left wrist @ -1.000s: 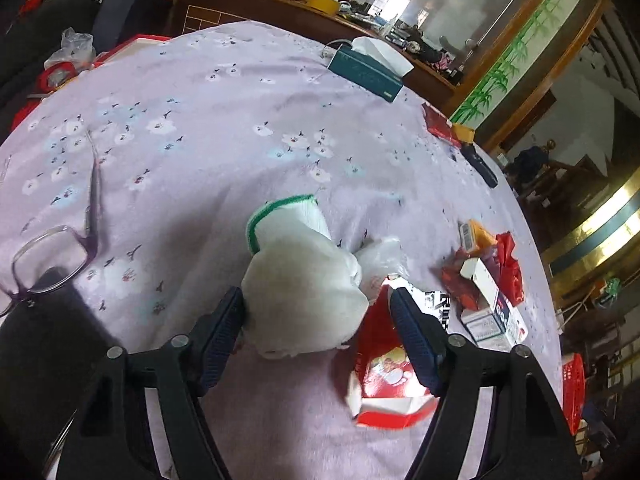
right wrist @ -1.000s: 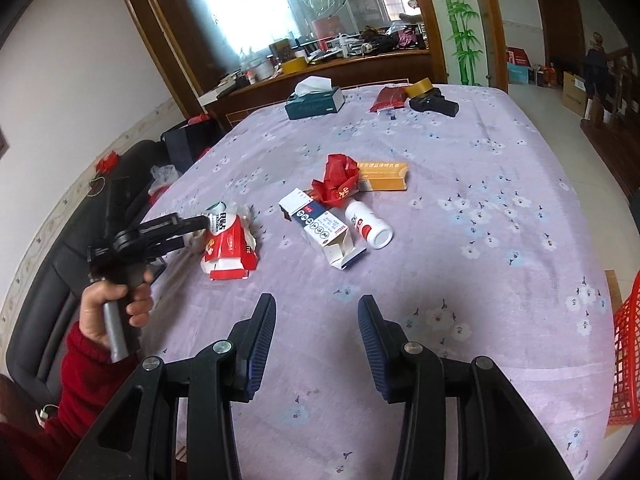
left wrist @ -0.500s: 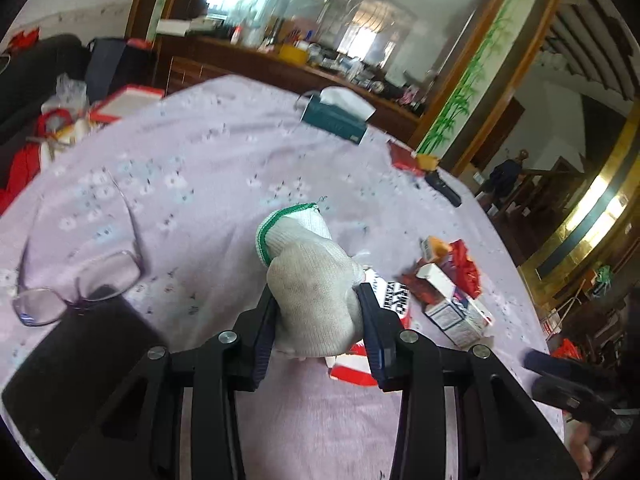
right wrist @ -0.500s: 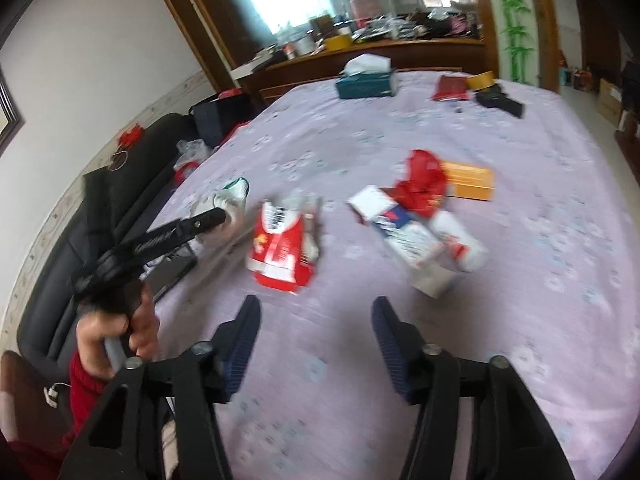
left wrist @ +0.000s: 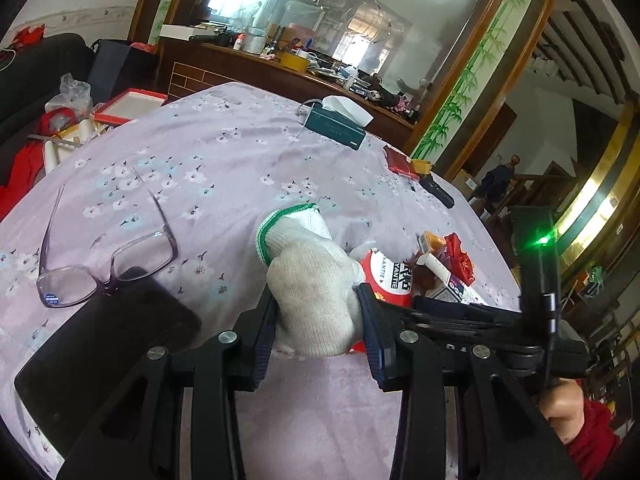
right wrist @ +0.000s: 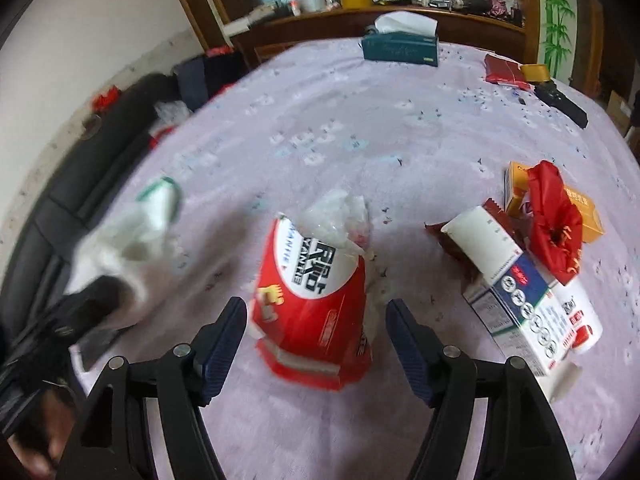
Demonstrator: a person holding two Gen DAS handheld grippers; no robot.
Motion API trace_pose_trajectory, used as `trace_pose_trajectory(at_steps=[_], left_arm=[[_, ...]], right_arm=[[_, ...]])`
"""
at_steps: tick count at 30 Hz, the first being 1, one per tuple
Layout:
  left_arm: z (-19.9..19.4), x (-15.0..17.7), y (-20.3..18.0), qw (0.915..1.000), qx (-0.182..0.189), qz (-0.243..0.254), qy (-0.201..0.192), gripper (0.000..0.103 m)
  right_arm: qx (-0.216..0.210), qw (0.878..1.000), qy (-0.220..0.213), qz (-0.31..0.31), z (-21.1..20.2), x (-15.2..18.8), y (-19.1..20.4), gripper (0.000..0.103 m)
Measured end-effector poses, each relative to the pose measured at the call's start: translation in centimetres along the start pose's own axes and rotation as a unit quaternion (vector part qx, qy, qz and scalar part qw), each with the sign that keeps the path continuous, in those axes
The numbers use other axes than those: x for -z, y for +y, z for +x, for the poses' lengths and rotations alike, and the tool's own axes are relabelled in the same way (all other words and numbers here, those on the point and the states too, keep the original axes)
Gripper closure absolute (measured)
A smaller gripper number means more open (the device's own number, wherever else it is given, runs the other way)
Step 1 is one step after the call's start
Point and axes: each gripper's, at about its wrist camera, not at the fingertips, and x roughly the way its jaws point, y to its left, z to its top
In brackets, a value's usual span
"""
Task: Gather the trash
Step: 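Grasp the red tissue pack with the right tool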
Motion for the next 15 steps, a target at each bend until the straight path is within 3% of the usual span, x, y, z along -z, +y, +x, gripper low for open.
trace_pose_trajectory(at_steps=[2,3,4,7,15], left_arm=[[0.0,0.3,0.0,1.0000,-0.002,0.003,0.001,0.065],[-0.1,0.4,-0.1,1.0000,-0.004,0.004,0.000,0.065],[-0.1,0.4,-0.2,1.0000,-0.004,0.006,0.000,0.065],[-0.3,0.7,-0.7,0.9999,0.002,0.011,-0.003,0.065],[-0.1,1.4,-3.8,0.9988,0.026,0.041,0.004,0.065]], right_arm=[[0.000,1.000,0.006,0.000,0.5,0.3,0.0,0.031],[0.003,1.000,0.009,0.000,0.6,0.3,0.0,0.036],[0.000,1.000,0.011,0.002,0.6,0.4,-0.1,0.048],[-0.024,0.999,0.013,0.026,-0.4,1.0,-1.1,0.057],[-0.047,0.998,-0.008,0.033,-5.9,4.8,-3.3,0.060]])
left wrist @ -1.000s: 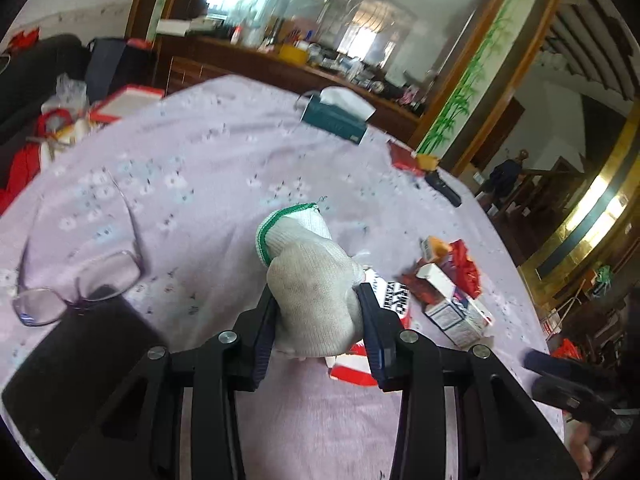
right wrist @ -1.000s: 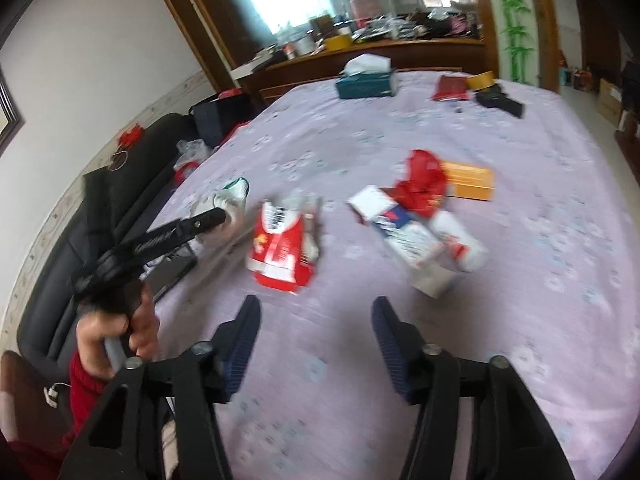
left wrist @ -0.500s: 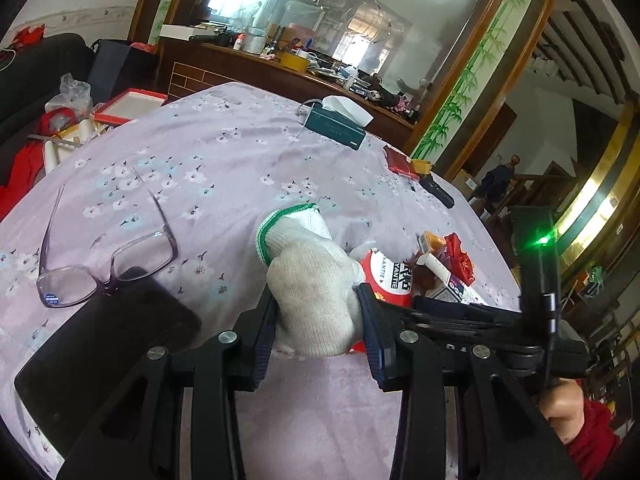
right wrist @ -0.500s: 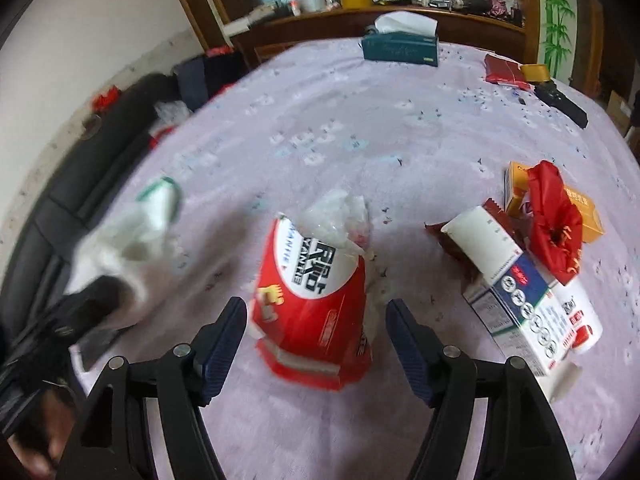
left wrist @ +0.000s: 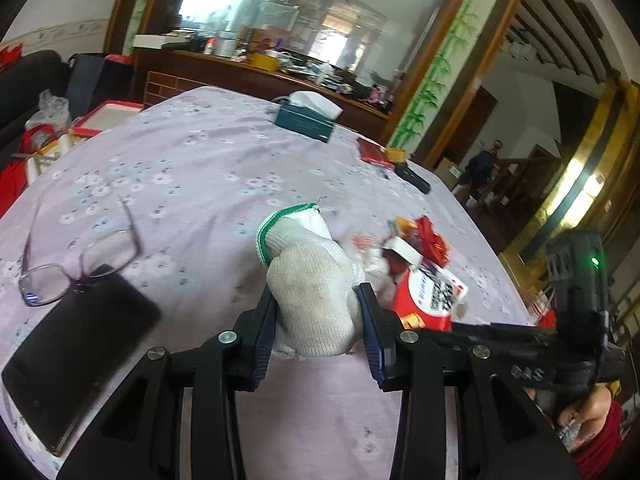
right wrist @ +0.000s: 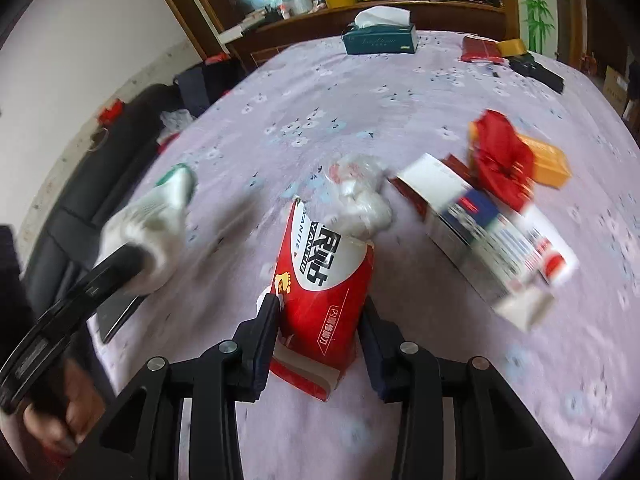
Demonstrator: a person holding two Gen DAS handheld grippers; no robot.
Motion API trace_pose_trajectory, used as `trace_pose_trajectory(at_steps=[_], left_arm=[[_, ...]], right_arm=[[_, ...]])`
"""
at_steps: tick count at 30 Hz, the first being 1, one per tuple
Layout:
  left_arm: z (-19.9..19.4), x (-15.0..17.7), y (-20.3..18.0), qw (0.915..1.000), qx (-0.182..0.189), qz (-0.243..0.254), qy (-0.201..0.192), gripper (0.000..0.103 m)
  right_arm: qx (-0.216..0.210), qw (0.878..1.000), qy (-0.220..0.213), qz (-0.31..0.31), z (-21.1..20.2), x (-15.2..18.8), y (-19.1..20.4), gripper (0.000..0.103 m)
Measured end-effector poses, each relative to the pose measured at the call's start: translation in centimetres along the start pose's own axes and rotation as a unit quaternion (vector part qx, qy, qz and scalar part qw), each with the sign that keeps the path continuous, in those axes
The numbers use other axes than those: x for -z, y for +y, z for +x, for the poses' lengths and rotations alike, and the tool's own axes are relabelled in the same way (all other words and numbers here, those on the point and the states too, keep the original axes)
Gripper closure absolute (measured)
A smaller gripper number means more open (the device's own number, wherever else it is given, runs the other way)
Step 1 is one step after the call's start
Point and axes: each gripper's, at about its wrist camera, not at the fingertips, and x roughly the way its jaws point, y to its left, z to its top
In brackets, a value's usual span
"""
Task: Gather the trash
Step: 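Grasp the red tissue pack with the right tool, then carry the glove and tissue pack in both tools over the red basket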
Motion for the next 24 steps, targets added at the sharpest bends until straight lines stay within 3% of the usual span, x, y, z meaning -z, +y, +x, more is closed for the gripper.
trace_pose_trajectory(at_steps=[4,9,14,24], left_arm=[[0.4,0.3,-2.1,0.9997,0.014,0.022,0.006,0.065],[1.3,0.7,-5.2,0.9979,0.040,0.050,0.011,0.065],[2.5,1.4,-9.1,0.9937,0.068,0.085,0.024,0.065],[4.6,2.8,-15.3,0.9834,0.099,0.142,0.053,0.065]], right_arm=[[0.004,1.000,-0.003,0.004,-2.5,2.5,-2.3,0.059],[0.036,0.997,-0.053,0.038,-6.6,5.0,-6.3,0.061],[0.066,0.990,-0.104,0.074,-9.9,6.4,-9.0,0.061],[0.070,0.982,-0.134,0.111,-12.7,7.7,-11.8,0.061]])
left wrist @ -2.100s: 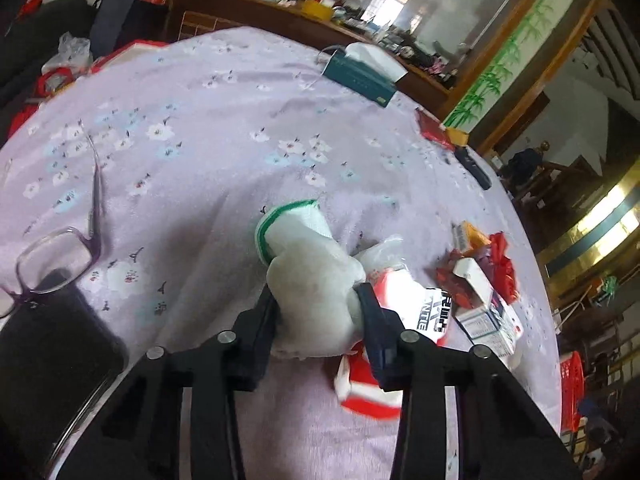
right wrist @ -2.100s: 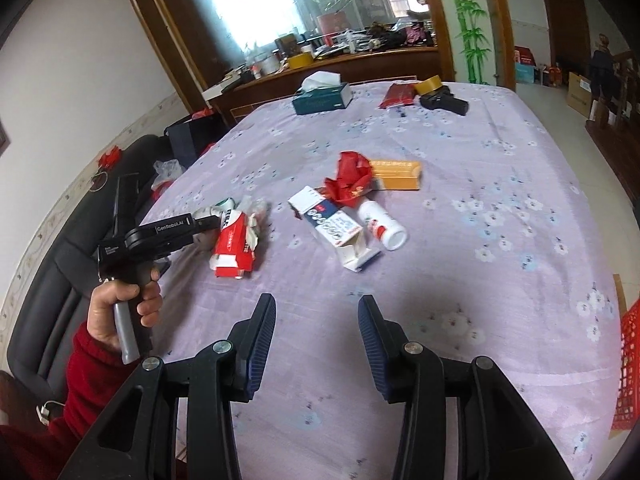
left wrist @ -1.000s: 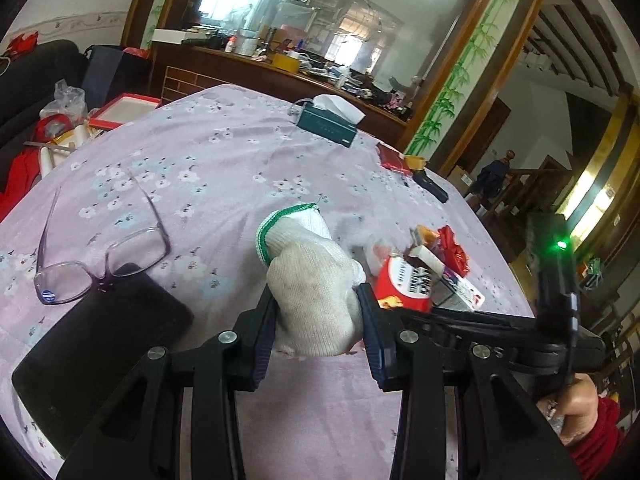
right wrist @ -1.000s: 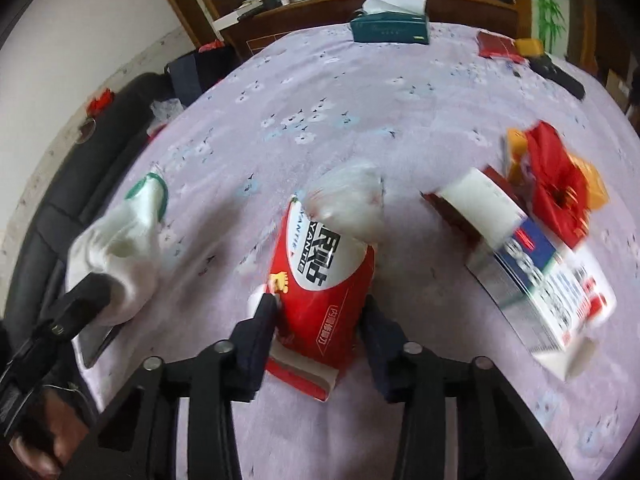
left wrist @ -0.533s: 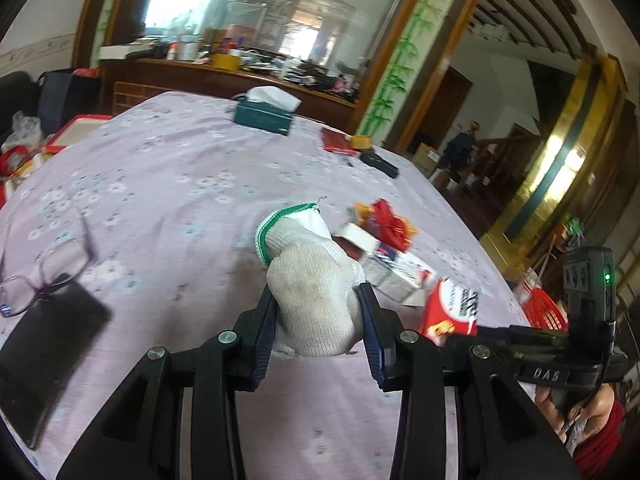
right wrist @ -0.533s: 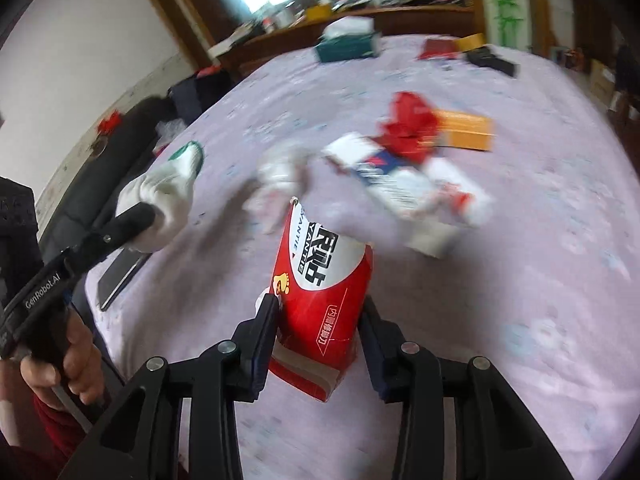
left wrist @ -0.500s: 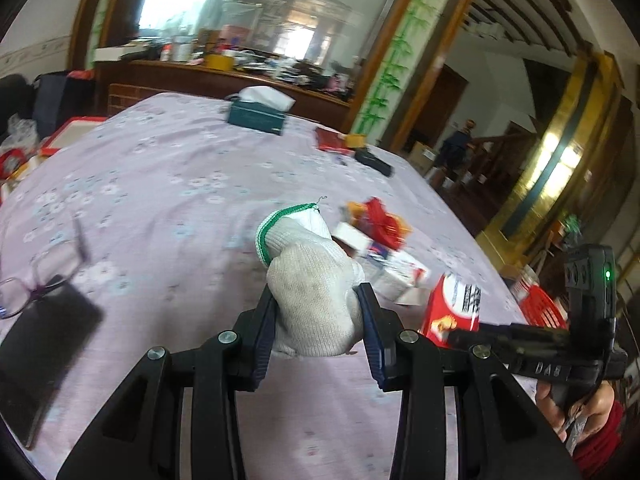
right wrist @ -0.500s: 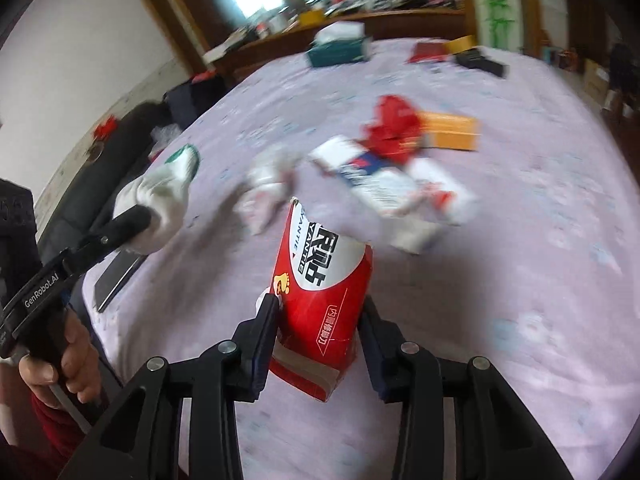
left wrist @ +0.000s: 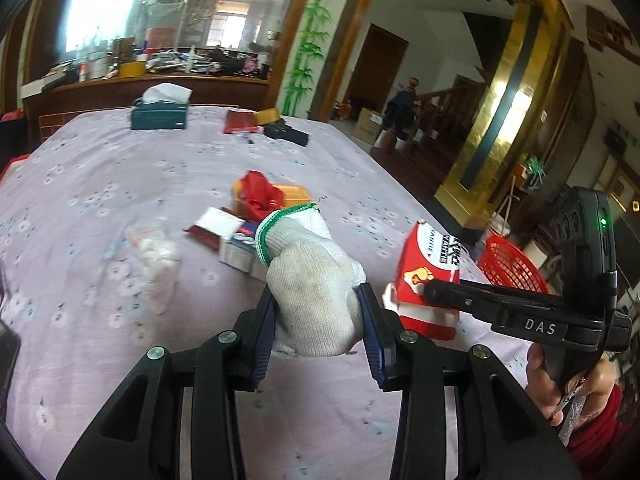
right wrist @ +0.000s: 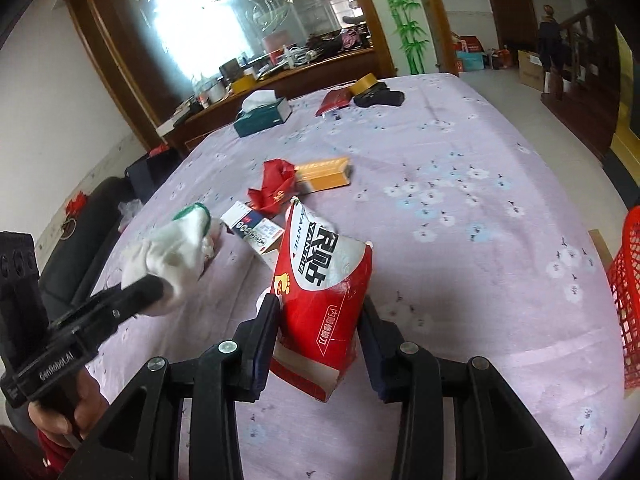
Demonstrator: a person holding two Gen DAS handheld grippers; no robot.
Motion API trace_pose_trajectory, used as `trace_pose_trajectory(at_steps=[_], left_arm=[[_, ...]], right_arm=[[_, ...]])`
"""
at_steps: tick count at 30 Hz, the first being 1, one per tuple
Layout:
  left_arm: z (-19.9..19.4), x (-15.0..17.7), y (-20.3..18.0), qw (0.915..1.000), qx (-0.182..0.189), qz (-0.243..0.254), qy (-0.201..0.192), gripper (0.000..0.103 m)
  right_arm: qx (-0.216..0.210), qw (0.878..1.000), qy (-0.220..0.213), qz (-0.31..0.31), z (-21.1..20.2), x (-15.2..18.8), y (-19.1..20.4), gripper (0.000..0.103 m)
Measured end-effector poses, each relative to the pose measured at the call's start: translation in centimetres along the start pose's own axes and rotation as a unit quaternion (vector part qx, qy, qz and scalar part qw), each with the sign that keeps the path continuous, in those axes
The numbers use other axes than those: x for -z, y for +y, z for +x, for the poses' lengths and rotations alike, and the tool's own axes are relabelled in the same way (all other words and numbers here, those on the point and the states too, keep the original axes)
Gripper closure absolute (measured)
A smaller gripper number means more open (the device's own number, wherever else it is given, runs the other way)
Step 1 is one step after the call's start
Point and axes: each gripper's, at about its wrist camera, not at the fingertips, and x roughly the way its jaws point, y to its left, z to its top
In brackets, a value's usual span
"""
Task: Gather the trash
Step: 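Carry the glove and tissue pack in both tools over the red basket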
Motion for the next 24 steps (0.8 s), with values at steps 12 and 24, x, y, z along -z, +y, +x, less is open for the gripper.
trace_pose_trajectory(at_steps=[12,24], left_arm=[[2.2,-1.0,-3.5,0.9994,0.013,0.024,0.021,0.065],[5.9,-3.4,-11.6,0.9932,0.086,0.065,0.044,0.065]], right_arm=[[-0.002,0.999,-0.020,0.038,-2.0,0.0,-3.4,0.061],[0.041,0.989,-0.091,0.110,-8.4,0.2,-10.6,0.061]])
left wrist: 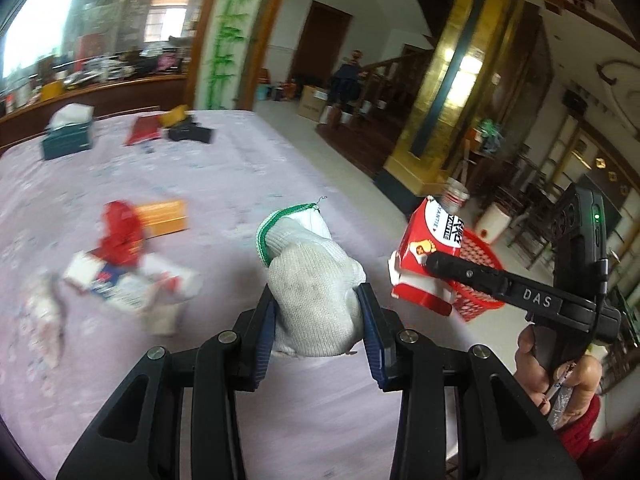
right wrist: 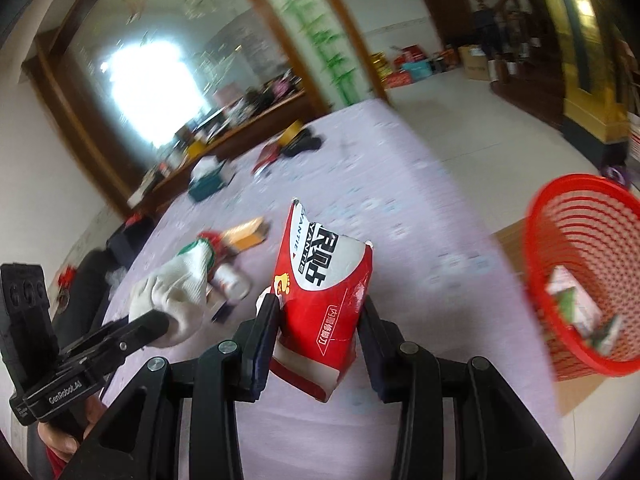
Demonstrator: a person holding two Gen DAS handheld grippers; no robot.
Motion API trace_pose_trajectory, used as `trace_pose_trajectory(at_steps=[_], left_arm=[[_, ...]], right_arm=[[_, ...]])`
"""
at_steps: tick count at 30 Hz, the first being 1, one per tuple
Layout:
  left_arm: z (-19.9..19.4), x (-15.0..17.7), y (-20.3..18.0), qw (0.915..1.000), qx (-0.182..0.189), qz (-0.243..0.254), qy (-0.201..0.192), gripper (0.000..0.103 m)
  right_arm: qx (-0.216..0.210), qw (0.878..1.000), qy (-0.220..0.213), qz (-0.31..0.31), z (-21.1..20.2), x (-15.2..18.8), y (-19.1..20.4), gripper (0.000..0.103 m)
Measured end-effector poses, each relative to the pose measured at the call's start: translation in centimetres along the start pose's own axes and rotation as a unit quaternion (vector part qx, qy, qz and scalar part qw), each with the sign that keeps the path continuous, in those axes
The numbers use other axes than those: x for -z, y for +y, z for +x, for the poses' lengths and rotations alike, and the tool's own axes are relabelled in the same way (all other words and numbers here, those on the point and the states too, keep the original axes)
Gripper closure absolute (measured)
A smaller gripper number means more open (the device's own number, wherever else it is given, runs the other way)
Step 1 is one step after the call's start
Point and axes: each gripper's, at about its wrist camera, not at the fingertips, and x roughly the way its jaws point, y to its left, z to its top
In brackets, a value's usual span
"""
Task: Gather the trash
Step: 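Carry the glove and tissue pack in both tools over the red basket, then open both tools to drop the glove and tissue pack into the basket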
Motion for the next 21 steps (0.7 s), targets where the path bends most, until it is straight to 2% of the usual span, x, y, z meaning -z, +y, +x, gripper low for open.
trace_pose_trajectory(at_steps=[6,11,15,21], left_arm=[[3.9,-1.5,-5.6,0.9981,0.048,0.033,0.022,0.065],[7.6,-2.9,-10.3,0.9940,0.089,0.053,0.037,0.065],[10.8,-3.7,-14.0,0.9897,0.114,0.069,0.052,0.065],[15.1,-3.7,-17.6,0.9857,0.126,0.084,0.074,0.065]], right_arm=[[0.059,0.996,-0.055,0.047,-4.6,-1.8,-5.8,0.061],[0.110,0.986,-0.094,0.080,-8.3,-3.0,-10.2,0.061],[0.147,0.979,-0.107,0.090,-10.0,-3.8,-12.8,0.060],[0.168,0.974,-0.108,0.107,-10.4,-4.9,-15.9,0.058]])
